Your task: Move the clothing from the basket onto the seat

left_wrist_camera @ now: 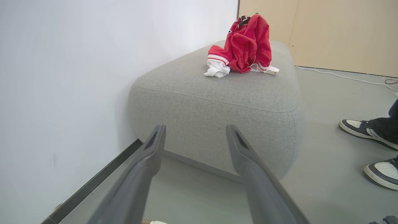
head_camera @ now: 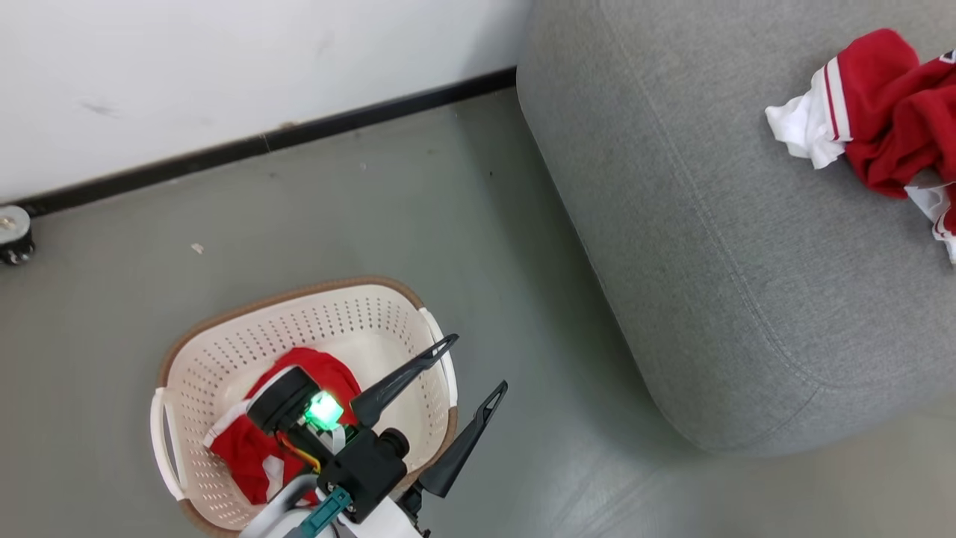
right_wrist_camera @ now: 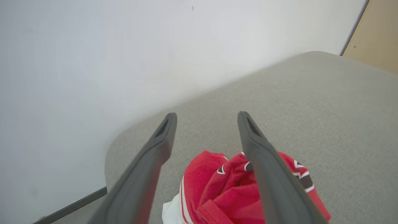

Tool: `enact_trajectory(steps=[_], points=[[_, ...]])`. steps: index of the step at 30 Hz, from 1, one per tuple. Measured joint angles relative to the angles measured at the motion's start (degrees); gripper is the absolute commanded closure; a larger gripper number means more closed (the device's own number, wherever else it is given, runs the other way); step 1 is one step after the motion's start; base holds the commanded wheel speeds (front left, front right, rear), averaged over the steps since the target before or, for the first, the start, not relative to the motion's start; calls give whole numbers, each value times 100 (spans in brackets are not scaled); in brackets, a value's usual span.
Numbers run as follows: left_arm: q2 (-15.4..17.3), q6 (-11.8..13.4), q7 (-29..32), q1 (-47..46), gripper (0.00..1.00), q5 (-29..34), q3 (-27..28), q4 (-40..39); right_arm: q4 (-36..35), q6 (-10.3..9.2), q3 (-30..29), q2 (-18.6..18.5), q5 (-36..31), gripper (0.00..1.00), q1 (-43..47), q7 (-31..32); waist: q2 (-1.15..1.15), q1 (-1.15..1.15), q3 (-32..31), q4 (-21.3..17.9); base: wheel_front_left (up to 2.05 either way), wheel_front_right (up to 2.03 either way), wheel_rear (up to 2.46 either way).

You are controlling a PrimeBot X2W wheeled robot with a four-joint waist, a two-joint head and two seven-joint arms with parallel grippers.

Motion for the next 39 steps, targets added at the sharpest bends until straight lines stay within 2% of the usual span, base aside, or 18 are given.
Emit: enact_trajectory(steps=[12,21,29,39], points=[[-169,5,1,296,0,-9,115,48,-604,0,463,325,118,0,22,-369,0,0,-495,66,0,0,0],[-337,7,1,561,0,-25,179,73,-1149,0,1127,614,316,0,324,-387,0,0,-885,150,0,0,0],[-448,11,1,720,0,-113,322,67,-2191,0,1782,742,683,0,768,-392,0,0,-1203,237,0,0,0],[-553,58,1,1001,0,-160,468,53,-3247,0,2904,770,1182,0,1872,-392,0,0,-1589,406,0,0,0]])
